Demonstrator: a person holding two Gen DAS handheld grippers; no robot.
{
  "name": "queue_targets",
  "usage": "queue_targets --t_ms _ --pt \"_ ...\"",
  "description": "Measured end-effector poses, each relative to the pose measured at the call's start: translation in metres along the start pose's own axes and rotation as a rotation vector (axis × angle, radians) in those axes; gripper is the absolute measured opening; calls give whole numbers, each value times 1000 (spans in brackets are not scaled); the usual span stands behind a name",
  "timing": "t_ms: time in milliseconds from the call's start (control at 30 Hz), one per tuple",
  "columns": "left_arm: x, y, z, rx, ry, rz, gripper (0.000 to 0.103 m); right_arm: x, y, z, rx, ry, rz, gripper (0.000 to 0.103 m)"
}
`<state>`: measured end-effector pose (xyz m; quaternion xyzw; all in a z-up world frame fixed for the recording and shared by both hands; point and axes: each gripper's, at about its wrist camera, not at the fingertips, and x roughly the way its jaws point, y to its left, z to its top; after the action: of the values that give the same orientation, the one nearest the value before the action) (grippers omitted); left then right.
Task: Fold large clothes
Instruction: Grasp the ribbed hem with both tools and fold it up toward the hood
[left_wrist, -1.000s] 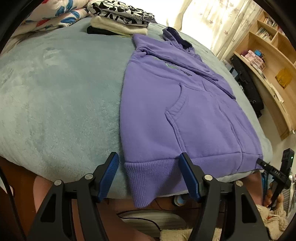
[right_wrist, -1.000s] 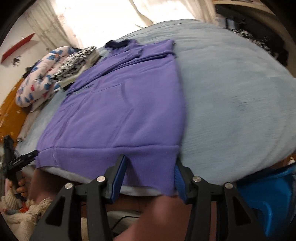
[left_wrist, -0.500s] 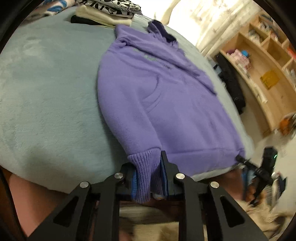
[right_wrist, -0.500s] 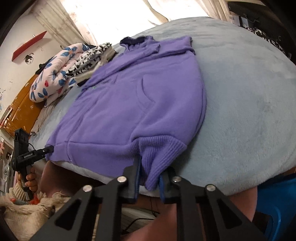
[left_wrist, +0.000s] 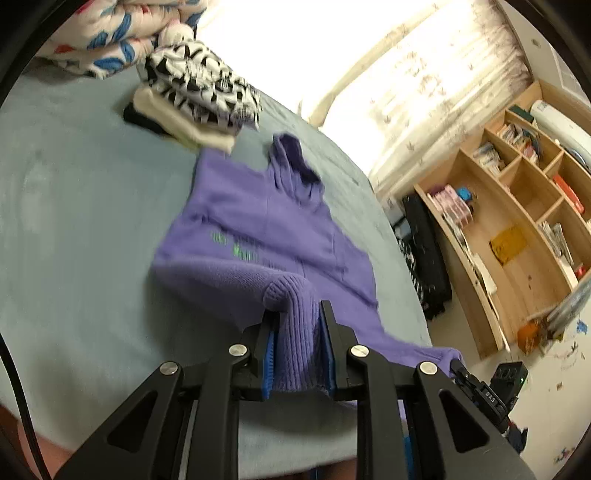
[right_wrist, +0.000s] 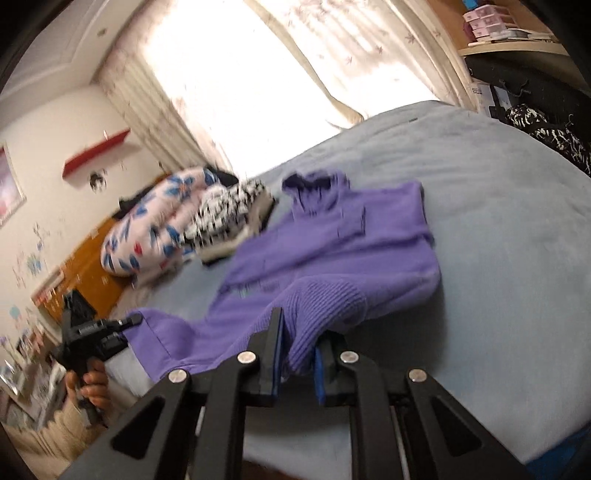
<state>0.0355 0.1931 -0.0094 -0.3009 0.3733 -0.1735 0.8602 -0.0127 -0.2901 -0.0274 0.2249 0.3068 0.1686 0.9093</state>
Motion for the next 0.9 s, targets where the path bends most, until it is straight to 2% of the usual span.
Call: queue_targets --t_ms 167,300,467,567,667,700,733,767,800,833,900 --pt "16 11 43 -66 -17 -9 19 25 -8 41 25 -12 6 13" --pt "40 14 73 -53 -24 23 19 60 -18 75 40 5 6 13" --pt "95 19 121 -69 -21 64 19 111 -34 114 66 21 -43 13" --pt "138 28 151 -77 -11 117 21 153 -50 139 92 43 -88 14" --pt "178 42 167 -108 39 170 28 191 -67 151 122 91 -147 27" --pt "192 48 172 -120 65 186 30 200 -75 154 143 105 -173 39" --pt "204 53 176 -121 89 201 31 206 -83 155 162 113 -182 43" --pt "214 57 178 -117 102 219 31 213 -94 157 195 118 -180 43" --pt "218 59 179 -107 103 235 37 217 -102 157 215 124 -178 43" --pt "223 61 180 -90 103 253 51 220 -106 156 222 129 -186 43" --pt "228 65 182 -67 99 282 62 229 -121 154 224 154 -220 43"
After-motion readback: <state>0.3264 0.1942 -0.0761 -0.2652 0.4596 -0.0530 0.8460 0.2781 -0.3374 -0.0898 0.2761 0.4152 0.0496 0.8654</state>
